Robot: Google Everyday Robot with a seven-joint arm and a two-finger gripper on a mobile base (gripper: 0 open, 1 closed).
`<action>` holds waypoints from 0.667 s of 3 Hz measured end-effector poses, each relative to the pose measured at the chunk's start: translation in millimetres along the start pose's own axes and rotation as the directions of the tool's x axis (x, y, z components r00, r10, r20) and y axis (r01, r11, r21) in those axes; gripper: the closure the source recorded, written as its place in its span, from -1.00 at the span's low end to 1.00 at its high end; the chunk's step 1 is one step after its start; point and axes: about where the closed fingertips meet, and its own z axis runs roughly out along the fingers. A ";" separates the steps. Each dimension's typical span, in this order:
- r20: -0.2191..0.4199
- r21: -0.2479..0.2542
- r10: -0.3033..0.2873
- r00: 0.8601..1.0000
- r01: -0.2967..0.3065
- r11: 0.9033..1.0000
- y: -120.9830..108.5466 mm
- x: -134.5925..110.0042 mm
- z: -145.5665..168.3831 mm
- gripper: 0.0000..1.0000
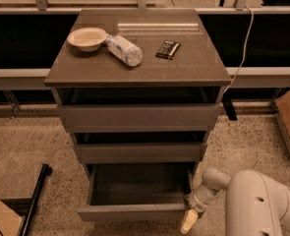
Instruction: Open bottom drawer
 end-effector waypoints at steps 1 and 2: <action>0.000 0.000 0.000 1.000 0.000 1.000 1.9 -3.6 -1.6 -1.00; 0.000 0.000 0.000 1.000 0.000 1.000 2.1 -4.7 -1.0 -0.75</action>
Offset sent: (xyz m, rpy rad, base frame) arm -0.0865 -0.0239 -0.0085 -0.1118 0.2531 0.0718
